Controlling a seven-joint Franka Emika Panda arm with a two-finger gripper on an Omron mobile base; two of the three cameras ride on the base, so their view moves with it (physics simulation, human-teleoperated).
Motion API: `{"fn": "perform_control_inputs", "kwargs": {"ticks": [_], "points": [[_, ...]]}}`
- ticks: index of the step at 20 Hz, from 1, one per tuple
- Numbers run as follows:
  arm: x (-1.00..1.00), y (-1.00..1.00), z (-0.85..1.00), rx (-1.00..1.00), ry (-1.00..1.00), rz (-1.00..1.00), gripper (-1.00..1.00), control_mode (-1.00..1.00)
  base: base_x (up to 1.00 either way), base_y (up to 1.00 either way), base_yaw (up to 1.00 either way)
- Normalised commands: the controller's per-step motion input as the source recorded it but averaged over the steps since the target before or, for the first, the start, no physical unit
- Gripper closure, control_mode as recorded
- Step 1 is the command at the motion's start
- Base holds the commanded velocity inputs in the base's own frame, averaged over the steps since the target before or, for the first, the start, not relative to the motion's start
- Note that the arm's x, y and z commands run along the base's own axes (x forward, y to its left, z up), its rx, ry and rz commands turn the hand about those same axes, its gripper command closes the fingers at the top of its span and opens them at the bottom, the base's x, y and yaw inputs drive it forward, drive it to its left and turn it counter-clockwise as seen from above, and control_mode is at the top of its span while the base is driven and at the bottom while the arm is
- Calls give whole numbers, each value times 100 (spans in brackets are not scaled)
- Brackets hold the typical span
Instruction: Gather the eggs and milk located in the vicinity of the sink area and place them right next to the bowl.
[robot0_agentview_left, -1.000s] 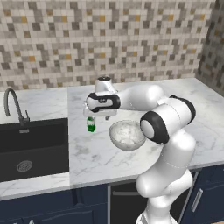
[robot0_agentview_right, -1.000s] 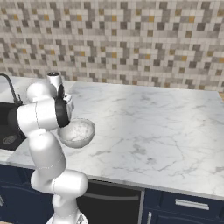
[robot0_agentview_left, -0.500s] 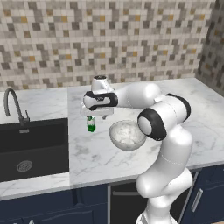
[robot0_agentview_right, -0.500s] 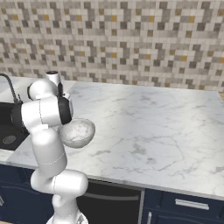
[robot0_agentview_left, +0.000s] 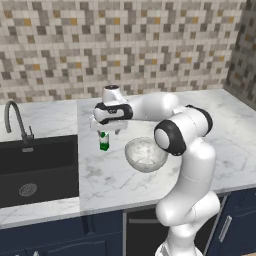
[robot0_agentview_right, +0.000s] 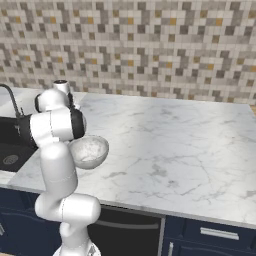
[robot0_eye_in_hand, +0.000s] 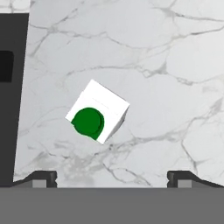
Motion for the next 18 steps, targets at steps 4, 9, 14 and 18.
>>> {"fn": "perform_control_inputs", "kwargs": {"ticks": [4,9,14,18], "points": [[22,0,-2,0,0,0,-100,-100,0,0,0],[26,0,-35,0,3,0,-100,-100,0,0,0],[28,9,-16,0,3,0,-100,-100,0,0,0],[9,18,0,0,0,0,-100,-100,0,0,0]]}}
